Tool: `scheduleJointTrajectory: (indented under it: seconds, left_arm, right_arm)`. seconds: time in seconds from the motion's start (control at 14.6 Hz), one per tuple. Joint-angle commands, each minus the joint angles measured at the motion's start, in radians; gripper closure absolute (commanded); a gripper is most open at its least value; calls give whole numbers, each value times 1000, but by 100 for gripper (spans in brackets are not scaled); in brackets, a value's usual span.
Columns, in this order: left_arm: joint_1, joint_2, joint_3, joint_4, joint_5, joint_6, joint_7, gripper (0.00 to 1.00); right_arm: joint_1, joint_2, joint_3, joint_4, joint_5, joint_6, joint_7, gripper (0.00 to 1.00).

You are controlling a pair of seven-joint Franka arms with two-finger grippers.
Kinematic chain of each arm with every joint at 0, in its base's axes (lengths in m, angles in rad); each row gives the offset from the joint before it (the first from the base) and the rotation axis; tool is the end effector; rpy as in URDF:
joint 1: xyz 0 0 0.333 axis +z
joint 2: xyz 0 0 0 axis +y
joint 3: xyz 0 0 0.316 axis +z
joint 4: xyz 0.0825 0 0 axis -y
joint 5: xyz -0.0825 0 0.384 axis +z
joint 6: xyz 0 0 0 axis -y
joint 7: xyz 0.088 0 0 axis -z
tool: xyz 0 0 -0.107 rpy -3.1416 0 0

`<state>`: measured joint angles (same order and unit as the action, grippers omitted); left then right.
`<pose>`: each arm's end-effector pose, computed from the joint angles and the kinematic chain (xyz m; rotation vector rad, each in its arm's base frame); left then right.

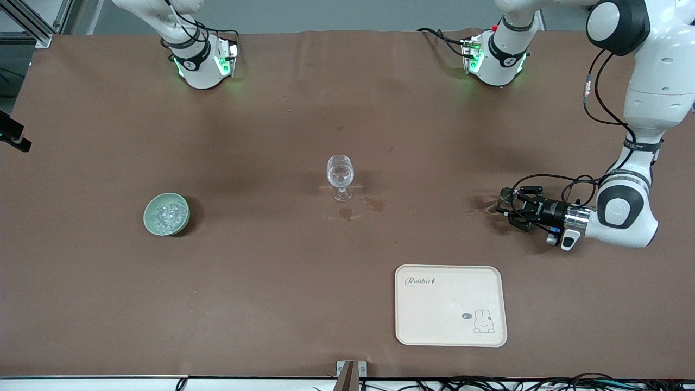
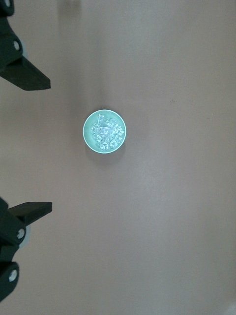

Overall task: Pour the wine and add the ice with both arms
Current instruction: 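Close the left gripper around the metal jigger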

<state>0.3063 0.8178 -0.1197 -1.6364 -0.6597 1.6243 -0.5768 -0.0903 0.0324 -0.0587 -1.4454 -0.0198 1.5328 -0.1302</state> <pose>0.5953 0.0530 0.1293 1.9976 1.2265 -1.1878 0.5547 -0.0848 0.6620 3.1113 -0.0311 0.0802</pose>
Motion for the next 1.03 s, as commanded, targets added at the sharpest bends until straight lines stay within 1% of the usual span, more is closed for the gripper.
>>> scheduleJointTrajectory:
  seconds: [0.0, 0.21, 0.48, 0.75, 0.96]
  left_arm:
    - [4, 0, -5, -5, -38, -23, 12, 50]
    - [2, 1, -5, -5, -40, -21, 14, 58]
    - [0, 6, -5, -5, -40, -23, 14, 73]
    - [0, 6, -5, -3, -40, -23, 14, 82]
    - [-1, 4, -5, 3, -41, -23, 9, 96]
  right_arm:
    - [-17, -14, 11, -20, 11, 20, -2, 0]
    - [-9, -14, 11, -21, 11, 15, -2, 0]
    - [-17, -14, 10, -20, 11, 24, -2, 0]
    - [-39, -14, 11, -20, 11, 29, 0, 0]
    - [-37, -13, 8, -20, 11, 46, 0, 0]
